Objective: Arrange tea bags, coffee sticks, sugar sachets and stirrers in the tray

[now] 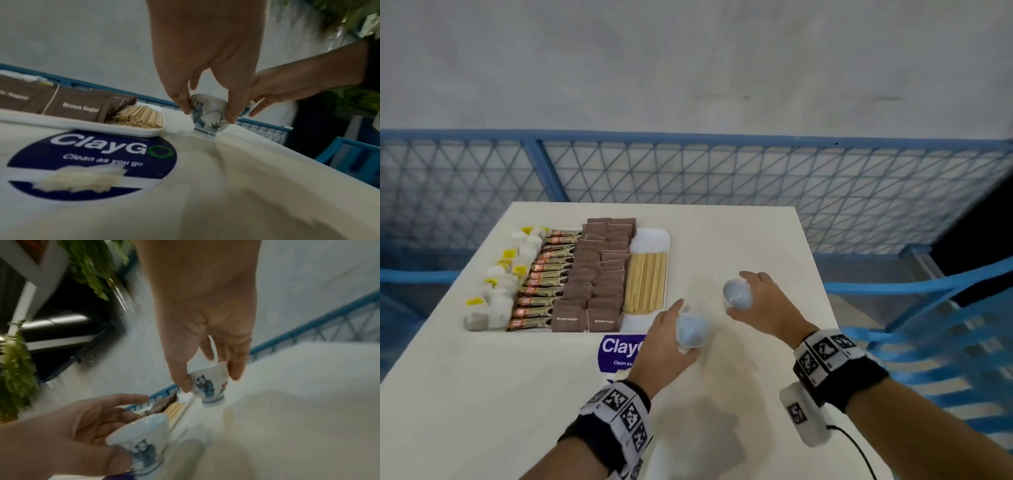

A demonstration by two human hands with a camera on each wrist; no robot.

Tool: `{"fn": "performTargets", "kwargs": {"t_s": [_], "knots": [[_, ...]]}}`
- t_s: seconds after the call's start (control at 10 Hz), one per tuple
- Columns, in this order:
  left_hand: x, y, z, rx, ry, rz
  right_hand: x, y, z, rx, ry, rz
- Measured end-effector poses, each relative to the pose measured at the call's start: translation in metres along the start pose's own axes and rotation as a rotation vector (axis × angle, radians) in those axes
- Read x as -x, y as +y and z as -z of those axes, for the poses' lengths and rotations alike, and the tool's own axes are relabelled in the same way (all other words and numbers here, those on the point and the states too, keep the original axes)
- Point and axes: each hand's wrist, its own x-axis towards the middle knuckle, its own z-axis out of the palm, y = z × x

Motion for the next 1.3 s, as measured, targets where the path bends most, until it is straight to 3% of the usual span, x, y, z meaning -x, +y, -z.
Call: {"fn": "performTargets", "kwargs": {"t_s": [0.3, 0.6, 0.8, 1.3], "knots": [[-0.059, -0.029, -0.014, 0.206, 0.131, 0.042, -0.085, -0.02, -0.032, -0.09, -0.051, 0.074], [-0.079, -0.04, -0.013, 0.277, 0.137, 0.005, -0.125, -0.025, -0.04, -0.109, -0.045, 0.078], [-0.087, -0.042, -0.012, 0.289, 0.182, -0.006, -0.135, -0.029, -0.045, -0.142, -0.058, 0.092], [-0.087, -0.045, -0.011, 0.318, 0.072, 0.013, -0.131, -0.038, -0.047, -0.19, -0.054, 0.059]]}}
